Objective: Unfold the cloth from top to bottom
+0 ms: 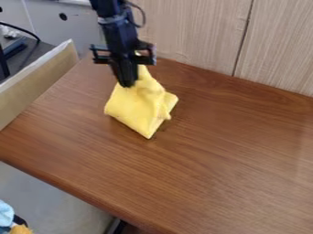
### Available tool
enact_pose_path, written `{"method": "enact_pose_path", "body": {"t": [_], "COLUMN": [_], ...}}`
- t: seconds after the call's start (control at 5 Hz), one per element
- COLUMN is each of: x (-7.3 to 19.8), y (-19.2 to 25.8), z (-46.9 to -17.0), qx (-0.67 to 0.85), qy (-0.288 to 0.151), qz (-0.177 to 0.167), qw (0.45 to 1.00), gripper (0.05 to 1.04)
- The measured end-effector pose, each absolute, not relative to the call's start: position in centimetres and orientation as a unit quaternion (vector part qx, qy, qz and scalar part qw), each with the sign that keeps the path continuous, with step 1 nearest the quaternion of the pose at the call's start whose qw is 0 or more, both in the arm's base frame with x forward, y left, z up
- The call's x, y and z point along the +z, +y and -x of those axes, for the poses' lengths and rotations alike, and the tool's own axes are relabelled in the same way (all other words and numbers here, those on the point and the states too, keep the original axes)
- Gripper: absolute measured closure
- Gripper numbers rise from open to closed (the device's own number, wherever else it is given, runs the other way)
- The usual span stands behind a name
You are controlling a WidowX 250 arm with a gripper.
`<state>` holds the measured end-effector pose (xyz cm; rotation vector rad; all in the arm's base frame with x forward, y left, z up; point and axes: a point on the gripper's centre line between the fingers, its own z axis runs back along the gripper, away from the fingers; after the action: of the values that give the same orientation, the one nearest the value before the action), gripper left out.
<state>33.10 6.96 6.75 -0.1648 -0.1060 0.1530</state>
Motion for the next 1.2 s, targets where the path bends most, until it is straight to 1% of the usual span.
{"method": "enact_pose_path", "body": {"t": [0.2,0.4,0.8,1.0,1.2], "x": [6.9,6.2,2.9,1.6,0.0], "y": [7.8,8.9,9.7,10.0,10.6], "z": [-30.6,-27.7,-23.0,-21.3,-20.4], "qx": [0.100,0.126,0.143,0.152,0.157], "qy": [-0.046,-0.037,0.006,0.021,0.031], "qz": [0.086,0.097,0.095,0.077,0.076], "qw": [0.990,0.987,0.985,0.985,0.984], "gripper": [1.029,1.029,1.029,1.029,1.029]}}
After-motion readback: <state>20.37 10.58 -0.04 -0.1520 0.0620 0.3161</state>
